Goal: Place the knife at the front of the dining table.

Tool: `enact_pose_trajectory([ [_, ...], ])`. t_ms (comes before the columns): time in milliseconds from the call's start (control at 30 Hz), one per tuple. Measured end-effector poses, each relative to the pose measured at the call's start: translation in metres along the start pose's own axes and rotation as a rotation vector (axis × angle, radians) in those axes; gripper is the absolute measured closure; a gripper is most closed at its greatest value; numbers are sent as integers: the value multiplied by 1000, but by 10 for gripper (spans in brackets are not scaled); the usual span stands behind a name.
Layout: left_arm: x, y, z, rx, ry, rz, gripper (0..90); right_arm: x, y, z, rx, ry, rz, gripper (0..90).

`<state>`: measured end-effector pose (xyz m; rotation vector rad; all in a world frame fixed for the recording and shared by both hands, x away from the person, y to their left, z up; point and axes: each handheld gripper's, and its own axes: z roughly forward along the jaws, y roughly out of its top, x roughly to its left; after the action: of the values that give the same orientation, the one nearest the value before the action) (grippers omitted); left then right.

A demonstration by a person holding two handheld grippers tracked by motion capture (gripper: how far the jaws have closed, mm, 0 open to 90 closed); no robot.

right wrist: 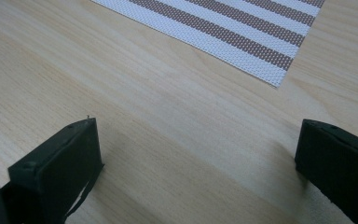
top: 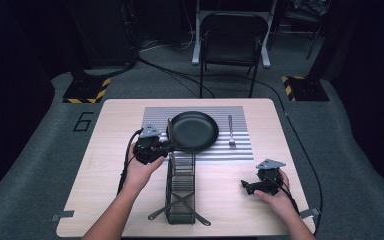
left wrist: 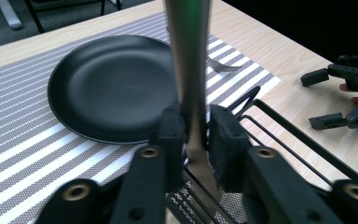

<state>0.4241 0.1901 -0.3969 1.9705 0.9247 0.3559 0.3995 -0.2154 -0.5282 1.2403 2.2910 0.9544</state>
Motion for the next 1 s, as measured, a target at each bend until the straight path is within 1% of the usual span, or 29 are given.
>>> enact_pose_trajectory([
  [33,0,0,0,5,6,1,770,0,0,0,0,0,0,0],
  [100,-1,-2,0,0,11,-11,770,0,0,0,0,0,0,0],
  [133,-1,-2,0,3,13,-9,771,0,0,0,0,0,1,0],
  [200,-2,-3,-1,-6,21,-17,772,0,0,0,1,-1,0,0],
  [233,-3,-3,-1,-9,16,-25,775,0,0,0,0,0,0,0],
  [300,-5,-3,-3,-5,8,-28,782,0,0,0,0,0,0,0],
  [367,-7,-4,-5,-7,13,-24,789,0,0,0,0,0,0,0],
  [433,-9,-7,-9,-14,9,-28,793,0,0,0,0,0,0,0],
  [500,-12,-9,-12,-22,20,-33,794,0,0,0,0,0,0,0],
  [633,-14,-13,-22,-13,44,-34,798,0,0,0,0,0,0,0],
  [700,-15,-16,-25,-16,63,-46,799,0,0,0,0,0,0,0],
  [800,-15,-18,-29,-21,79,-52,800,0,0,0,1,0,0,0],
  [933,-17,-23,-34,-31,96,-55,800,0,0,0,1,0,0,0],
  [1000,-17,-24,-35,-41,96,-55,801,0,0,0,1,1,0,0],
])
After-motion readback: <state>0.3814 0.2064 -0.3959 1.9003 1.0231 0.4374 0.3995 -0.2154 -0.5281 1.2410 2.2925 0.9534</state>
